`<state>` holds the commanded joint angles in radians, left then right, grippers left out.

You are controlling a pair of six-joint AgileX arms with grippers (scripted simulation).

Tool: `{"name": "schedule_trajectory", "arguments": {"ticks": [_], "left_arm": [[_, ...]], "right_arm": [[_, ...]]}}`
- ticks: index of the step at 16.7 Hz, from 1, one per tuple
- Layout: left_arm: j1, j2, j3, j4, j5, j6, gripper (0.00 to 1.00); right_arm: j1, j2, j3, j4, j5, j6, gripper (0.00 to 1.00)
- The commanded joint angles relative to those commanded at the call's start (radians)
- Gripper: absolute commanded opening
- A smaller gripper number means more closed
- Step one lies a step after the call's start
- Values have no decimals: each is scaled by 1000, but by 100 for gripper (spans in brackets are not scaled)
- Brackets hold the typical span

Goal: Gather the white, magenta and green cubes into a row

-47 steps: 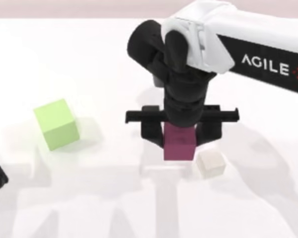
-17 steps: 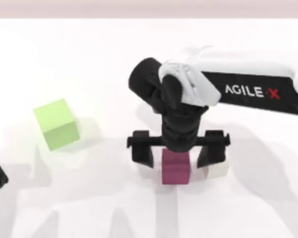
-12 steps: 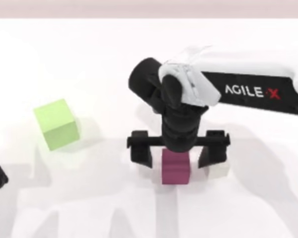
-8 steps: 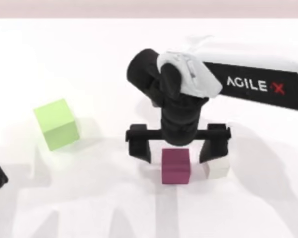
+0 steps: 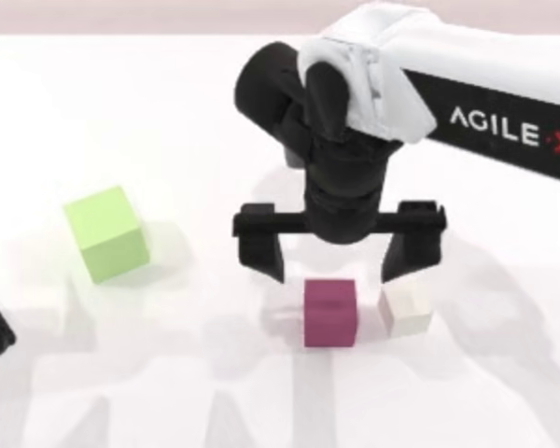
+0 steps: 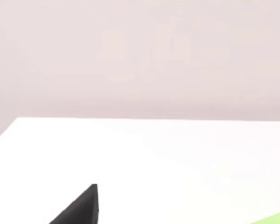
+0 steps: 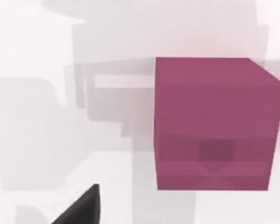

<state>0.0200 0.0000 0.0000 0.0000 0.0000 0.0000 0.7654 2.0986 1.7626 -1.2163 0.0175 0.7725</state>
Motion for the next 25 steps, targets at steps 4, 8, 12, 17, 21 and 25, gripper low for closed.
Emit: {"name": "schedule_trajectory", "arguments": {"ticks": [4,8,12,17,21,25], "left_arm": [[-5,25,25,-19,1,14,100],[-29,180,177,-125,4,95,100],[-62,484,437,-304,3,230,100],[-113,989,807,-580,0,433,100],[-155,1379,1092,-800,-3,592,100],[-193,1692,1351,-991,-3,732,100]], "right_arm": [[-15,-26,-25,20,4,-14,100],[-75,-201,-165,114,24,-90,100],[-181,-483,-411,268,45,-208,100],[-350,-926,-807,515,59,-383,100],[-488,-1308,-1136,733,52,-522,100],[-611,-1662,-1429,942,31,-642,100]]}}
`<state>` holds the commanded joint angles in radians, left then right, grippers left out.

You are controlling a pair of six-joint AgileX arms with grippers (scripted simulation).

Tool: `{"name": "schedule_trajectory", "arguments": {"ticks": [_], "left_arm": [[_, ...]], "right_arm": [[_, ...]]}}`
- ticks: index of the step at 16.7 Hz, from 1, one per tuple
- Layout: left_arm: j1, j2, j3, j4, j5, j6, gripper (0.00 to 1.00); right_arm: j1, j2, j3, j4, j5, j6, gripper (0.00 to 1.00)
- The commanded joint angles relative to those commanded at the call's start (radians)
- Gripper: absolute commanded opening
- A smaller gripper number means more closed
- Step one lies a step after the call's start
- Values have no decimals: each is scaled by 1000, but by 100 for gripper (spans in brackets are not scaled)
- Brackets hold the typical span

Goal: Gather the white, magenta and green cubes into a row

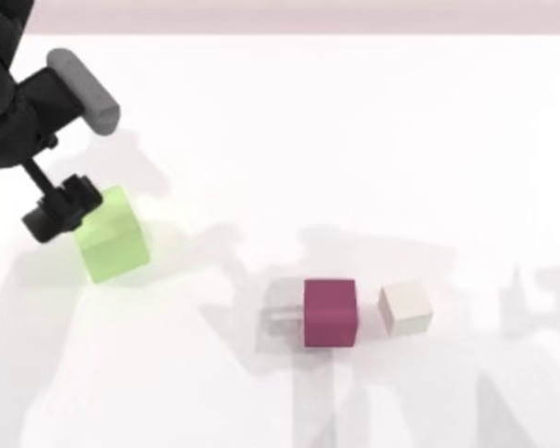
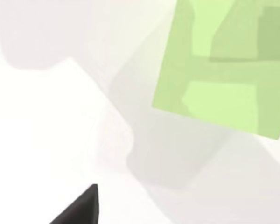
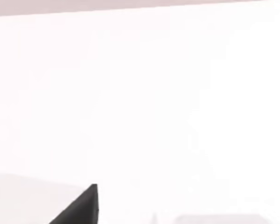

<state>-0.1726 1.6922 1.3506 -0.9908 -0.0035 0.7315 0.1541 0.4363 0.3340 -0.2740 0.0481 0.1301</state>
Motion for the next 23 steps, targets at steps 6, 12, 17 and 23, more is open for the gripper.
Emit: {"name": "schedule_trajectory", "arguments": {"ticks": [6,12,17,23], "left_arm": [[-36,309,269,-171,4,134,100],[-43,357,318,-199,5,158,100],[-40,372,291,-160,5,160,100],[-41,444,138,74,6,161,100]], "right_arm": [[-123,-371,-286,231,-39,-112,100],[-144,-436,-334,274,-48,-130,100],[-144,-436,-334,274,-48,-130,100],[-144,-436,-334,274,-48,-130,100]]}}
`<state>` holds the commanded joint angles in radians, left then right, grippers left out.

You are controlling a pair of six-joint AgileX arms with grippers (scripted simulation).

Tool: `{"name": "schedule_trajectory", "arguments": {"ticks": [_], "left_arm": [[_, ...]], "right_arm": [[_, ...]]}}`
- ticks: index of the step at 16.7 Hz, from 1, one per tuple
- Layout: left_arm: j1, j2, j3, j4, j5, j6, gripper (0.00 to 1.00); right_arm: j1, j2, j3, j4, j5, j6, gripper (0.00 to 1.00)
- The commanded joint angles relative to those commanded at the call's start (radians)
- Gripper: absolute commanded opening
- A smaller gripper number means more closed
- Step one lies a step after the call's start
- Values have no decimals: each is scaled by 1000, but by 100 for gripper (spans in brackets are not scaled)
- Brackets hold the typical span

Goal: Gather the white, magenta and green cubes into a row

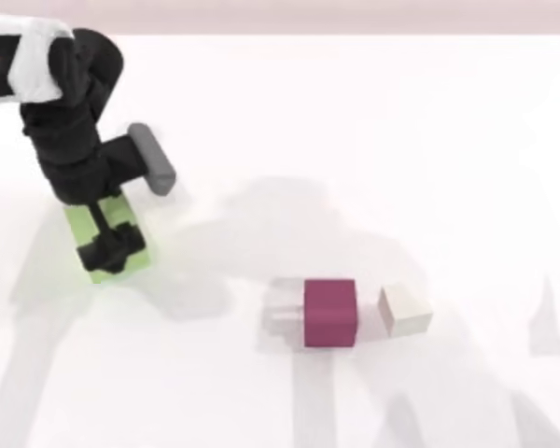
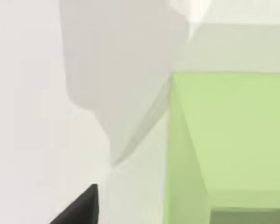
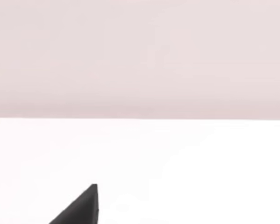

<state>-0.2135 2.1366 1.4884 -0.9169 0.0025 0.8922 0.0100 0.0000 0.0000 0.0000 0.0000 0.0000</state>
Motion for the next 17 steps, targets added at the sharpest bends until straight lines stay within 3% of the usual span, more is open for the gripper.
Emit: {"name": "schedule_trajectory", "arguments": {"ticks": [6,17], "left_arm": [[0,16,-32,43,0,0,100],[0,16,-32,43,0,0,17]], "right_arm": [[0,0,0,0,0,0,100],[0,0,0,0,0,0,100]]}}
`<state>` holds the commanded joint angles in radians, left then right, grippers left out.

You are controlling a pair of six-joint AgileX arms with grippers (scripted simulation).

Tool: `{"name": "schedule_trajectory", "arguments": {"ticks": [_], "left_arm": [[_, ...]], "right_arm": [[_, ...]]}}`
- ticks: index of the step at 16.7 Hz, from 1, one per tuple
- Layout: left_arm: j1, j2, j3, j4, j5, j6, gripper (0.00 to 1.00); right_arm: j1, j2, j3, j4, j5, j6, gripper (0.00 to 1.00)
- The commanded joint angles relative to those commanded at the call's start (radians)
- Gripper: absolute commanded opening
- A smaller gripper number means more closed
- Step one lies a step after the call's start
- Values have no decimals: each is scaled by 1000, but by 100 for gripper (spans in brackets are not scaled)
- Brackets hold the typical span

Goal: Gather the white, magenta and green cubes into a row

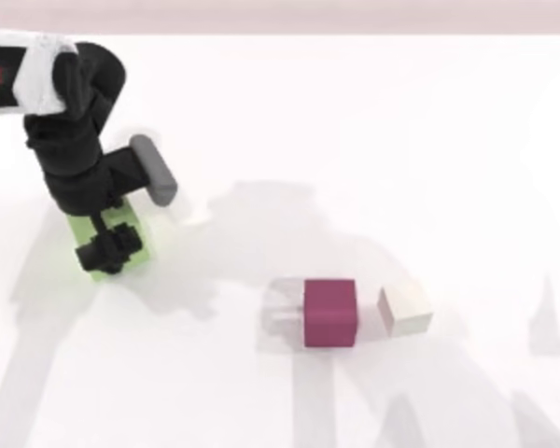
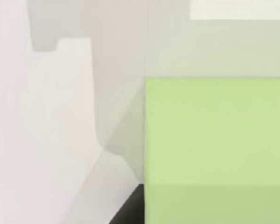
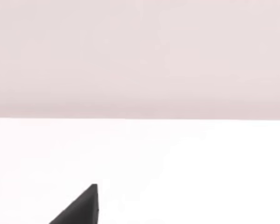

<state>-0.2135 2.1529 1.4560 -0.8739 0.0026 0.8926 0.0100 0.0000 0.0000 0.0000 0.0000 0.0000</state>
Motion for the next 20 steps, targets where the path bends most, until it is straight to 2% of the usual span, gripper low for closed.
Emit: {"name": "schedule_trajectory", "arguments": {"ticks": [2,3,13,20], "left_arm": [[0,0,0,0,0,0,2],[0,0,0,0,0,0,0],[1,-14,14,-24,3,-1,0],[18,-91,151,-242,3,-4,0]], "right_arm": [[0,0,0,0,0,0,100],[0,0,0,0,0,0,100],[0,0,0,0,0,0,100],[0,0,0,0,0,0,100]]}}
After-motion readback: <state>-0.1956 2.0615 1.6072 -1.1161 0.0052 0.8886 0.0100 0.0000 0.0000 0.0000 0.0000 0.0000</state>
